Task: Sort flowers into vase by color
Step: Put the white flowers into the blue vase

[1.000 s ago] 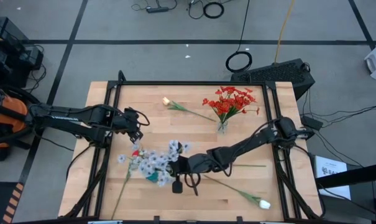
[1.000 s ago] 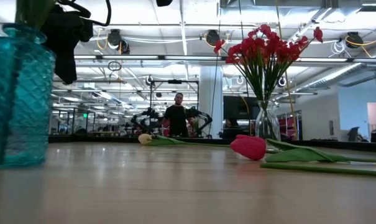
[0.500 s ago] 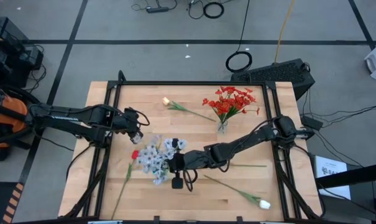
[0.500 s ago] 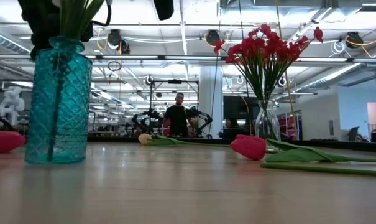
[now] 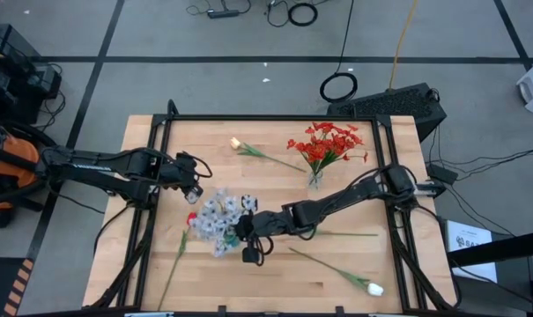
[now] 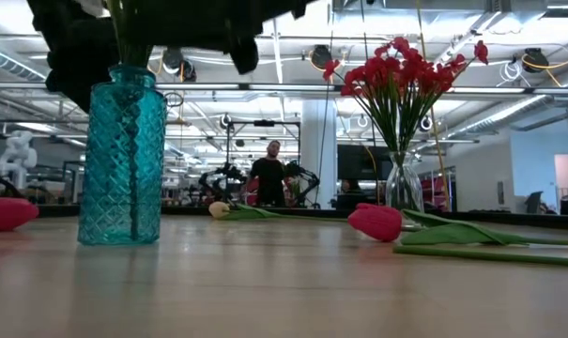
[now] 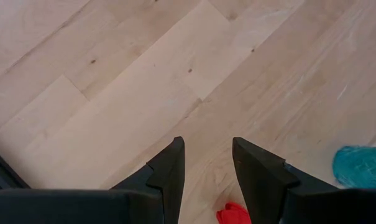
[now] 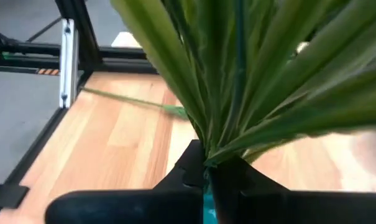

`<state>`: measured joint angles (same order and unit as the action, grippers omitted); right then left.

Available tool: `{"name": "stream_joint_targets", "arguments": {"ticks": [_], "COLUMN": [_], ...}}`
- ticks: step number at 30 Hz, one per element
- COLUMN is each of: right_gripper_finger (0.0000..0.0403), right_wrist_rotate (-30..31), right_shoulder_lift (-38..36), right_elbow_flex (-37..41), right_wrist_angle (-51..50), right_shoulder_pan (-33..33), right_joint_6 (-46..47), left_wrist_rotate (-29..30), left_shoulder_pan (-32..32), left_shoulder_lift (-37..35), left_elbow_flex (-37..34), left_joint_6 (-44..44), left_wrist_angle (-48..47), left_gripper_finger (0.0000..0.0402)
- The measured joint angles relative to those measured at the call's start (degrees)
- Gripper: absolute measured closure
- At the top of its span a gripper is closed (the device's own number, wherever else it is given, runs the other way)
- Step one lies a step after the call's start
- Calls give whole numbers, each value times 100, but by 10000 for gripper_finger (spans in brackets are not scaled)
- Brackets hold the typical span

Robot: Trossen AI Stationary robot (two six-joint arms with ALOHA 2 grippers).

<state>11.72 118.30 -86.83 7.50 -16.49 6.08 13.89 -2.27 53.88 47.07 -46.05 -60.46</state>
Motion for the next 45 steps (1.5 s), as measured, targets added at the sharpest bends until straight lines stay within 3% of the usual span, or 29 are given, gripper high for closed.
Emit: {"name": "stream_joint_targets", "arguments": {"ticks": [10,17,24,34,45], "right_gripper_finger": [357,309,270,259,259], "right_wrist_rotate": [-24,-586,-635,-621,-867], "right_shoulder_lift": [124,96,-80,-695,-727], "right_elbow_flex": [0,0,9,4,4], "right_wrist_angle": [-64,-122,-399,-1410,-2240], "right_shoulder_pan": [2,81,93,120,190], "right_joint_6": [530,847,810,701,788], "left_wrist_rotate": [2,2,4,4,0], "left_shoulder_pan": [1,1,1,1,1], "left_shoulder_lift": [0,-1,1,0,-1], "left_elbow_flex": [0,0,0,0,0], "left_joint_6": [-3,-14,-122,-181,-451], "left_wrist_angle": [-1,-1,-1,53,60], "left_gripper_finger": [261,261,261,261,261]}}
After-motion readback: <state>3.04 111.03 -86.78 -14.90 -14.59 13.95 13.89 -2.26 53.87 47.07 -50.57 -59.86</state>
